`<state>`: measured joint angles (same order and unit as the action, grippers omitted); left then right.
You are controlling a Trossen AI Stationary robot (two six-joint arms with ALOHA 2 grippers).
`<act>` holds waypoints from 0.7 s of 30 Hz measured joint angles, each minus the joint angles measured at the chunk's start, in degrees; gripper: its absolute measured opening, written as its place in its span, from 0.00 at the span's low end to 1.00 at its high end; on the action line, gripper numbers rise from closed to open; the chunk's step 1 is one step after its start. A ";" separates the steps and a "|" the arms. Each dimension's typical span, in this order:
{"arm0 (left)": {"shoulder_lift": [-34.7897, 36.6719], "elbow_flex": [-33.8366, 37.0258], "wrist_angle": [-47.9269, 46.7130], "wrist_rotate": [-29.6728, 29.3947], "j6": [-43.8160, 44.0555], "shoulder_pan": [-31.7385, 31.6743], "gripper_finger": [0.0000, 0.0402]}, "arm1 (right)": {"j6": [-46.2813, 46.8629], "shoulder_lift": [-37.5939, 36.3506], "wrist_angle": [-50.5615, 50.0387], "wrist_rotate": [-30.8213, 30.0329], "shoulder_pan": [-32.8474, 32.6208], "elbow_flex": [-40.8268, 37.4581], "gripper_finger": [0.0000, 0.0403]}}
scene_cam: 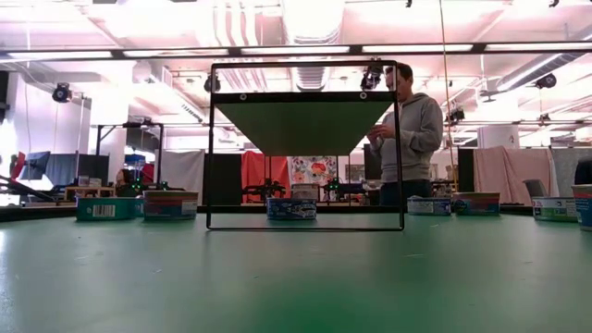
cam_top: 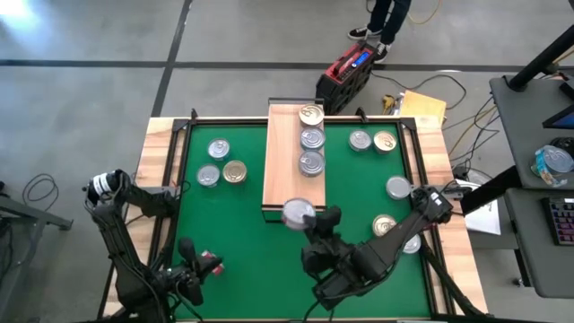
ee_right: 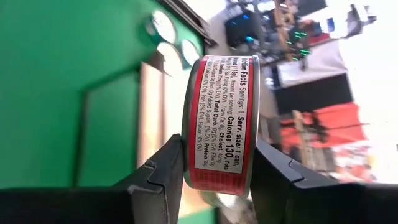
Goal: Stack canned seafood by type on shelf
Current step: Put the right red tuna can on the shelf
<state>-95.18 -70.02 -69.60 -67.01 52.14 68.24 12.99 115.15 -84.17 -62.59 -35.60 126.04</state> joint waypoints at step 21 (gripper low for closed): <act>0.35 0.00 -1.44 -2.61 1.95 -11.43 0.00 | -5.71 -33.11 16.61 -2.01 0.37 -38.36 0.32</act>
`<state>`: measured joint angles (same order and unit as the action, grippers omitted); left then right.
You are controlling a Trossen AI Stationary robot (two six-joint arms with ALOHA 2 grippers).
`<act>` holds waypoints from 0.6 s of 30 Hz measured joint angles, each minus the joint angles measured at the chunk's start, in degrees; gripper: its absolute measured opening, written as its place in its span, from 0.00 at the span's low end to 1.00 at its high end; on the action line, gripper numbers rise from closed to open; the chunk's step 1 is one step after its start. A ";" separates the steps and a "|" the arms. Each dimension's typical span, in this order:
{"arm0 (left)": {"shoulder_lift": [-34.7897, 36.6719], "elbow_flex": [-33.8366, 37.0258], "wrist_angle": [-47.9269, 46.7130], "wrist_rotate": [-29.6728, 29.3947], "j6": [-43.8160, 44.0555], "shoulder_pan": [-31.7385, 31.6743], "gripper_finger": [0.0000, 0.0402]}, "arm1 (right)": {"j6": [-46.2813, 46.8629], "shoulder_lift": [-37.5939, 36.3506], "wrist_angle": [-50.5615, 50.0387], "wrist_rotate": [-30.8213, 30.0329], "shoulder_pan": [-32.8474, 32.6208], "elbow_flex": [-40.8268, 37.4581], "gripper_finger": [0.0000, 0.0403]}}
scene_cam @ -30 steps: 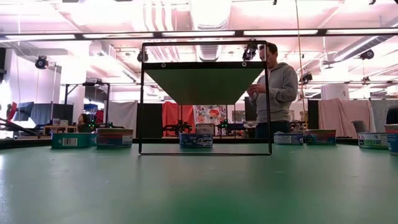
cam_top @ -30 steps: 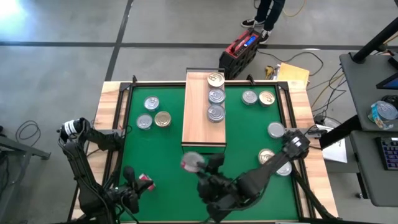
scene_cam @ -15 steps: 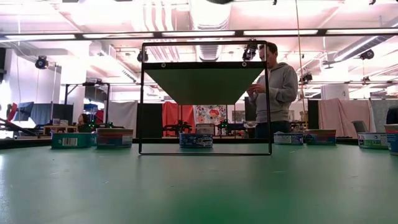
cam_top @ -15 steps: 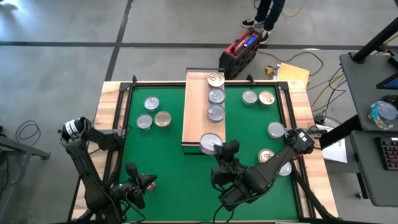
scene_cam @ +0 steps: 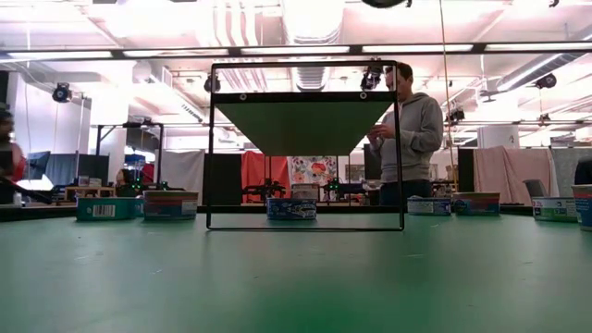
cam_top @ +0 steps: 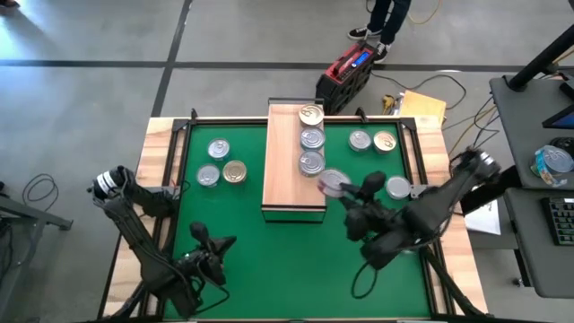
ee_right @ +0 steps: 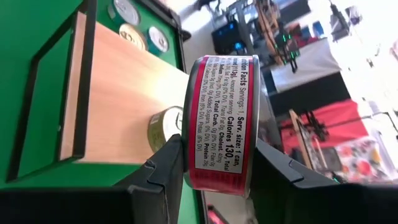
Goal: Stack canned seafood by type on shelf
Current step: Put the right red tuna can on the shelf
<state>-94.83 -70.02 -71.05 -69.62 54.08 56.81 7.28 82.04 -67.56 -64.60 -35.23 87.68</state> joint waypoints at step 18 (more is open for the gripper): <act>0.07 -0.44 0.31 -0.37 0.00 -10.87 0.00 | -35.16 -24.68 51.49 0.63 0.09 -43.90 0.32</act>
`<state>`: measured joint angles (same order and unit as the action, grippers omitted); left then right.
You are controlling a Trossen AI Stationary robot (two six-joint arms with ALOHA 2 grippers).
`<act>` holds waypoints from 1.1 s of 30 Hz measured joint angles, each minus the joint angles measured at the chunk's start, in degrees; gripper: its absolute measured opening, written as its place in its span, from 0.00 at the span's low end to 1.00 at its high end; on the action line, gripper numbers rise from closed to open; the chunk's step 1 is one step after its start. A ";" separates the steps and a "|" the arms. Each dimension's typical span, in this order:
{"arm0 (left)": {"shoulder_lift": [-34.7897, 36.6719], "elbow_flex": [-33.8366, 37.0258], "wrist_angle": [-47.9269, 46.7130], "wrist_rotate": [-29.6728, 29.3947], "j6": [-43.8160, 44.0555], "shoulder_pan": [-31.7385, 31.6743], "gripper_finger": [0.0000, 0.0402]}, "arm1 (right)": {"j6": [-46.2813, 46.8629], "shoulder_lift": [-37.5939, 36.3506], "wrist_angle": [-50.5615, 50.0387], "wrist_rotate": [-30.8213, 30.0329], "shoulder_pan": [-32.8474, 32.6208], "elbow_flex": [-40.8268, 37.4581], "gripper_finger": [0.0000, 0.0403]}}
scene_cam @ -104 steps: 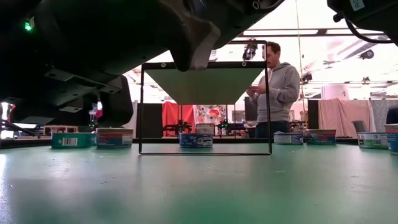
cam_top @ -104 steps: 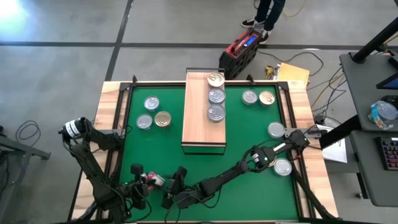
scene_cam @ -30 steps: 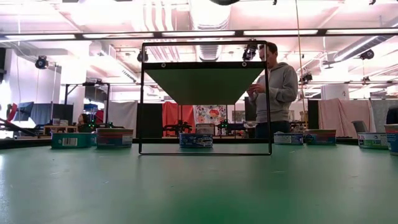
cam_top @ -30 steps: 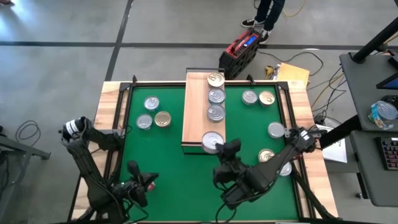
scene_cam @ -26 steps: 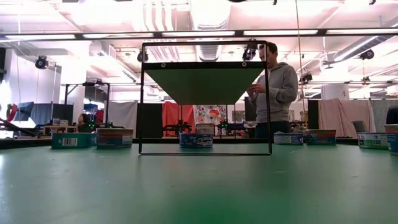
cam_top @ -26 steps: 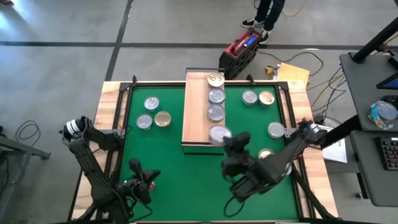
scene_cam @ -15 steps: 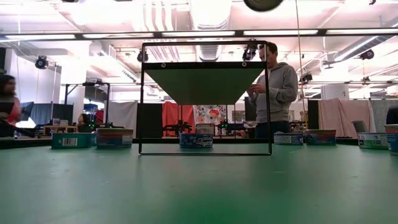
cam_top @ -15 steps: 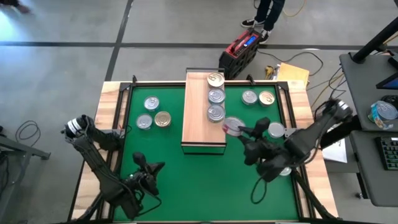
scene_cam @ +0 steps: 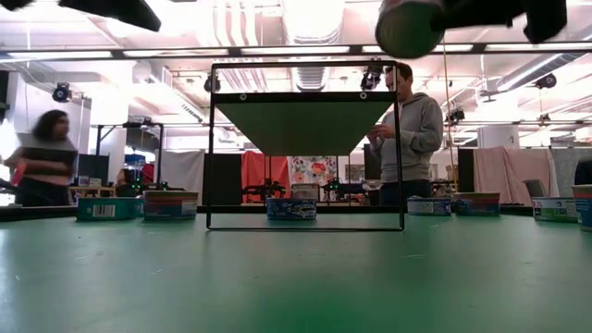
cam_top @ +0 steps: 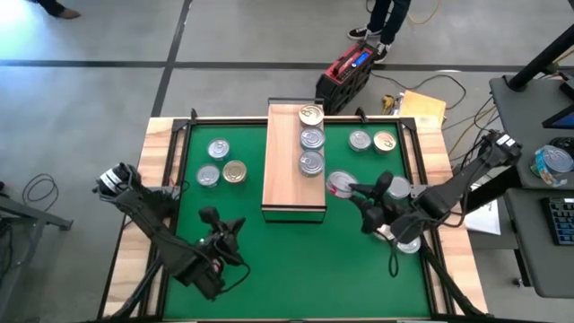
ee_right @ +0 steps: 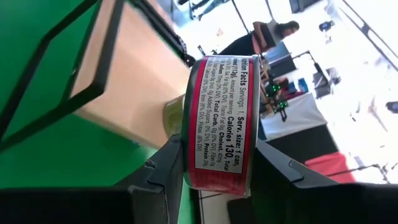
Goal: Stack canned seafood by type on shelf
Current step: Put the right red tuna can on the shelf
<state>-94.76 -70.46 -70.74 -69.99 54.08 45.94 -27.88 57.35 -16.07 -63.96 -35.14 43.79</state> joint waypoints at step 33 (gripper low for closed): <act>3.96 -0.28 -3.25 -5.34 -2.16 -7.74 0.00 | -13.71 -0.85 12.58 20.57 12.14 -6.34 0.33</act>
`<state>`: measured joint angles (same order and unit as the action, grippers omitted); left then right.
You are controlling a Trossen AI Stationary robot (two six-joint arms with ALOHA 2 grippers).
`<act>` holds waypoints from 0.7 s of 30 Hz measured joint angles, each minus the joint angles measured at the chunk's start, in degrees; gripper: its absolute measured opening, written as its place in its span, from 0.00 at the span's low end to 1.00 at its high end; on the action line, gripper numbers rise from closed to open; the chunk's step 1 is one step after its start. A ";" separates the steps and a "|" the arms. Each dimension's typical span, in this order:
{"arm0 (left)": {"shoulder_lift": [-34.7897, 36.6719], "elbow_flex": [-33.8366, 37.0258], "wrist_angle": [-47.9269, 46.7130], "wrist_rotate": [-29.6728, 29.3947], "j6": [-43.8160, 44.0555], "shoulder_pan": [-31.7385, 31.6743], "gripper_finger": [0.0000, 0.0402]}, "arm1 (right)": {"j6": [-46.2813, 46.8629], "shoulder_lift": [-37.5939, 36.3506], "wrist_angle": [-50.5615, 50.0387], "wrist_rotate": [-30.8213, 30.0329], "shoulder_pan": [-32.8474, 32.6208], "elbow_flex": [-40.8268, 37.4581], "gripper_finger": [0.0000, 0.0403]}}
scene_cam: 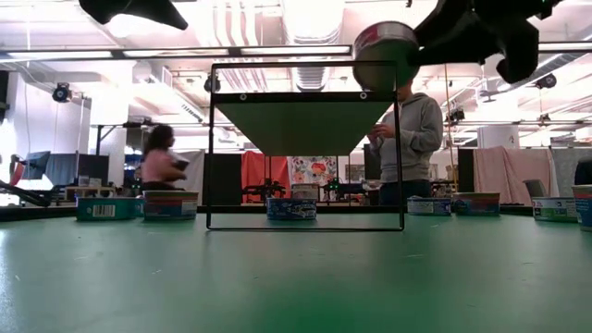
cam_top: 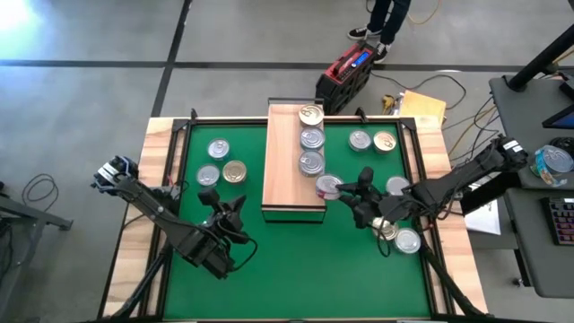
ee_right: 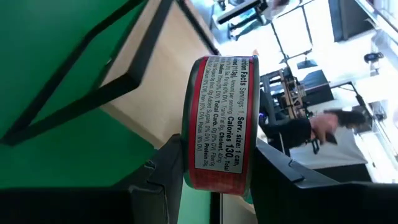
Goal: Stack canned seafood by type on shelf
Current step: Put the right red tuna can on the shelf
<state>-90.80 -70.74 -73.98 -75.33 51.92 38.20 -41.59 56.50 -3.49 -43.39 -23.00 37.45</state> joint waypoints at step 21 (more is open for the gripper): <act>-0.07 0.02 0.35 -1.31 -0.26 -0.07 0.00 | -1.92 0.58 -1.99 2.33 0.07 -0.02 0.33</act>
<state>-90.87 -70.72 -73.63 -76.64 51.66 38.13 -43.51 57.08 -5.48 -41.06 -22.94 37.43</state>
